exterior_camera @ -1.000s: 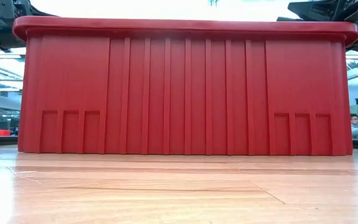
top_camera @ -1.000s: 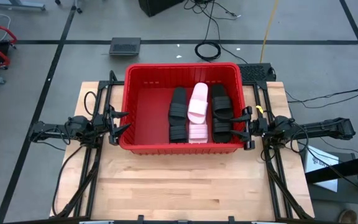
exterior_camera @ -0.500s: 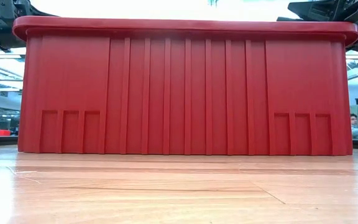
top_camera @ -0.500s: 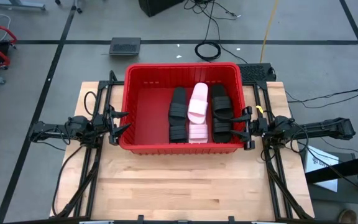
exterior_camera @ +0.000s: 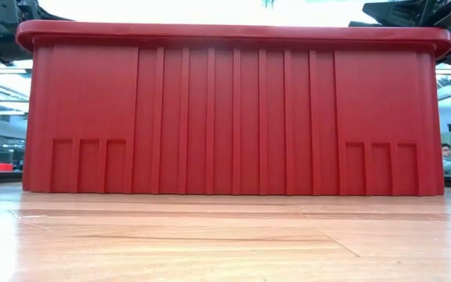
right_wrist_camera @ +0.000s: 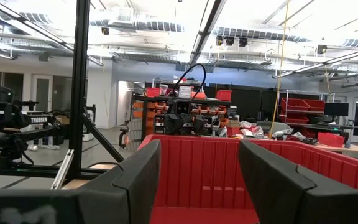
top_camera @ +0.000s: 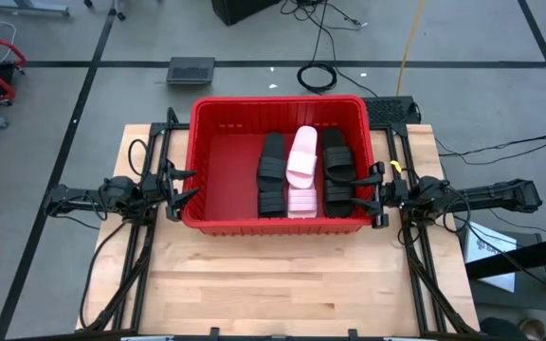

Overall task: Pick and place slides into bin
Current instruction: Return to Home Position

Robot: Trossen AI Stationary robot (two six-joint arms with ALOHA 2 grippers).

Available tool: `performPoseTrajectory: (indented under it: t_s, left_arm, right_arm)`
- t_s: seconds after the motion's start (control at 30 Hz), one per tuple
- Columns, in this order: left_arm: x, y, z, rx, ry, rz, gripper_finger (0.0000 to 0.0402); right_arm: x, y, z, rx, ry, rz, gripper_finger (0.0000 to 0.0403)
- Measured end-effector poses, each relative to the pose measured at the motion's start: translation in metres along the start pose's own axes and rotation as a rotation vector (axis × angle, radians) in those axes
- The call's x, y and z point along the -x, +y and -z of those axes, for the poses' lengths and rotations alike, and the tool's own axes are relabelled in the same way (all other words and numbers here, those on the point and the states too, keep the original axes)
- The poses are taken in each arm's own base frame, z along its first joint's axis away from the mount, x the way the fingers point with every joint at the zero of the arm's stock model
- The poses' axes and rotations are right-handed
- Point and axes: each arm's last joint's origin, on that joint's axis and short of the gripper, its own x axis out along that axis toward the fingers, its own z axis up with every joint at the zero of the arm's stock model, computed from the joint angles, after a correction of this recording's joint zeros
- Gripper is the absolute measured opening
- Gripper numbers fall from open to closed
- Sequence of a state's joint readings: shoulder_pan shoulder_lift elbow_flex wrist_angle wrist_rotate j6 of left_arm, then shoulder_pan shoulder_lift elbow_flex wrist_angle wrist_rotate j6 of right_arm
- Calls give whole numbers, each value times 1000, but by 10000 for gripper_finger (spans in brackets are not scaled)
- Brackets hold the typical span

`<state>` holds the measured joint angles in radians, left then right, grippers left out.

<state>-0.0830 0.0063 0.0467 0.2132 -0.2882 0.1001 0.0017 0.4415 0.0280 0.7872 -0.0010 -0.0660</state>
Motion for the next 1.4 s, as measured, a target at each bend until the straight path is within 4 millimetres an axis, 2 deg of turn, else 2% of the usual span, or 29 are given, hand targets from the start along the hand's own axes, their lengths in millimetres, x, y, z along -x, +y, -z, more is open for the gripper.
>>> performPoseTrajectory:
  t_s: [1.4]
  left_arm:
    - [0, 0, 0, 0, 0, 0, 250]
  right_arm:
    - [0, 0, 0, 0, 0, 0, 208]
